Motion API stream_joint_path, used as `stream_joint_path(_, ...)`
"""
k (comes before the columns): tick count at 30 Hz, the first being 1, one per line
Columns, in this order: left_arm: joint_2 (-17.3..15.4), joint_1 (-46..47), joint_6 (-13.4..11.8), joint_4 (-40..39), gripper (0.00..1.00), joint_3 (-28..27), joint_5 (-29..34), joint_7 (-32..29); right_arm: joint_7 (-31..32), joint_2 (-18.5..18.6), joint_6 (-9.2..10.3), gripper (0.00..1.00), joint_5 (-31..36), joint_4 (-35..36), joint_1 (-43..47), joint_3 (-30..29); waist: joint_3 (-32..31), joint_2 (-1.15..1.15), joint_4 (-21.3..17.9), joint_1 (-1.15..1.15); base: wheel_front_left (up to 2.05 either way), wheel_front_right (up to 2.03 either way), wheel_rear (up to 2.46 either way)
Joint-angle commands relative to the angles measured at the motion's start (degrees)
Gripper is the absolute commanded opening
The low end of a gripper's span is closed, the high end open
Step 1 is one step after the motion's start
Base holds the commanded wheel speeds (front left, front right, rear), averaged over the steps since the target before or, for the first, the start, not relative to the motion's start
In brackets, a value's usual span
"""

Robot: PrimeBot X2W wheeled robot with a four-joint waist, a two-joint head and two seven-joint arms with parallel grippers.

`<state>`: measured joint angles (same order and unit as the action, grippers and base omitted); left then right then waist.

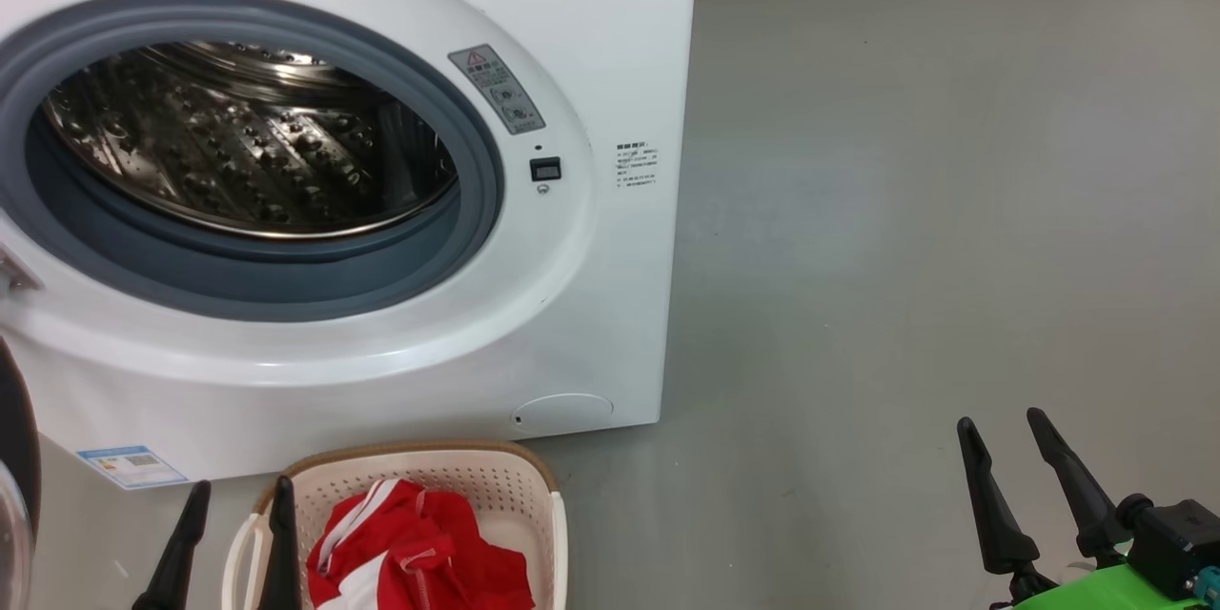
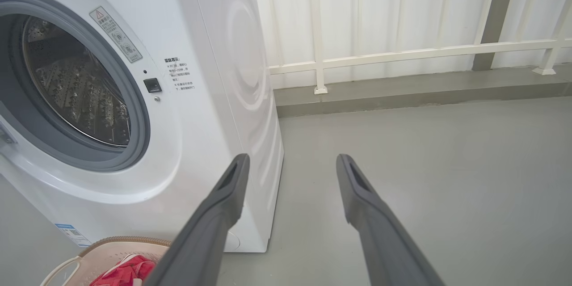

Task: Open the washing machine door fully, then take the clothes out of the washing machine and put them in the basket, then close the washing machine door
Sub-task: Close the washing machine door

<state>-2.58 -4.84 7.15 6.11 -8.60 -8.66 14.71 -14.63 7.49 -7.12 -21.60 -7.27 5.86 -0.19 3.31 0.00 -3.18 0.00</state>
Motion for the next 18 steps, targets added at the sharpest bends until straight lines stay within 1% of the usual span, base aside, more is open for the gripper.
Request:
stream_joint_path(1, -0.31, 0.87, -0.11, -1.7, 1.0, -1.51, -0.31, 0.29, -0.37, 1.14, -0.36, 1.0, -0.14, 1.48, -0.25, 1.01, -0.05, 0.0, 0.02, 0.0, -0.86, 0.86, 0.0)
stream_joint_path(5, -0.31, 0.76, -0.1, -1.81, 1.0, -1.41, -0.27, 0.29, -0.37, 1.12, -0.36, 1.0, -0.13, 1.4, -0.19, 1.03, -0.2, 0.0, 0.05, 0.0, -1.07, 1.07, 0.0)
stream_joint_path(14, -0.3, 0.42, 0.0, -2.27, 1.0, -1.31, -0.58, 0.29, -0.37, 1.16, -0.36, 1.0, -0.18, 1.24, 0.04, 1.12, -0.48, 0.0, 0.08, 0.0, -1.49, 1.48, 0.01)
stream_joint_path(18, -0.3, 0.2, 0.07, -2.33, 1.0, -1.16, -0.53, 0.29, -0.37, 1.2, -0.36, 1.0, -0.27, 1.23, 0.17, 1.18, -0.68, 0.0, 0.16, 0.0, -0.94, 0.94, 0.0)
